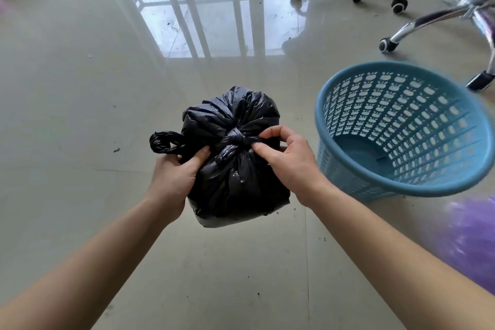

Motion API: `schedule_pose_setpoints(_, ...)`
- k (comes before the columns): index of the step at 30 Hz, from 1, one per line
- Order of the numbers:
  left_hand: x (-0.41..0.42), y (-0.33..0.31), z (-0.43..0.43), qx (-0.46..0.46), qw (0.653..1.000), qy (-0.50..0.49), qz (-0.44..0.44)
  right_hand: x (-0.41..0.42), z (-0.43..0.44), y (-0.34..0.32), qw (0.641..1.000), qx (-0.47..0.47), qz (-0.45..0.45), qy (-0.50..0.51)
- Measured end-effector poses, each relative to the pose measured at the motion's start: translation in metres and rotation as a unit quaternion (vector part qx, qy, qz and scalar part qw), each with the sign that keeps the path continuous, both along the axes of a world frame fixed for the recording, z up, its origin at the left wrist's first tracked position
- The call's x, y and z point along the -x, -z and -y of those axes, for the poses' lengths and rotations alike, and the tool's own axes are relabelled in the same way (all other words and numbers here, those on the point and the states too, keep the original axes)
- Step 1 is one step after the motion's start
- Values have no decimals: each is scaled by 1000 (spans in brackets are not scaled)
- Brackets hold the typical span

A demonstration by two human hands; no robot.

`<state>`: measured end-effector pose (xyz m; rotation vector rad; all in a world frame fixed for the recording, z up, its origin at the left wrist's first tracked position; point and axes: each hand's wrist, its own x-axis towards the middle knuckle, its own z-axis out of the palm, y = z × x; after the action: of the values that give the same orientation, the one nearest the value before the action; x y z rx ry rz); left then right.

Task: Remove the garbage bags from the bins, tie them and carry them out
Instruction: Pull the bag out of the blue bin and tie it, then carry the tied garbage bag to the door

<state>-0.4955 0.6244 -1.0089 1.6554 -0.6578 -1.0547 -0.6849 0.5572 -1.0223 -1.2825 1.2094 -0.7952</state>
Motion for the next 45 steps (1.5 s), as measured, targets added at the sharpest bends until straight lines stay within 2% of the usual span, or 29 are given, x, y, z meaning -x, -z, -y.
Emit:
schedule_pose_setpoints(4,19,-87,-4,15,1000,-8,-23,15,-7,-92,1000,2,24,16)
schedule_pose_setpoints(9,45,-237,-6,34,998,-14,-57,37,-9,-246,999,11,40,21)
schedule_pose_setpoints(20,49,-677,-14,146,985,19,-88,53,-13,-694,992,63,108,-18)
schedule_pose_setpoints(25,19,-829,-45,184,979,10,-91,24,-31,-849,986,67,143,-52)
schedule_pose_setpoints(30,-52,-899,-94,212,974,-46,-72,-55,-56,-922,980,79,144,-110)
schedule_pose_setpoints(36,-149,-917,-195,224,958,-181,-14,-188,-114,-936,954,89,157,-241)
schedule_pose_setpoints(41,-180,-921,-286,235,920,-314,24,-262,-168,-949,908,91,163,-375)
schedule_pose_setpoints(45,-157,-916,-366,265,868,-415,60,-292,-222,-953,837,90,172,-511)
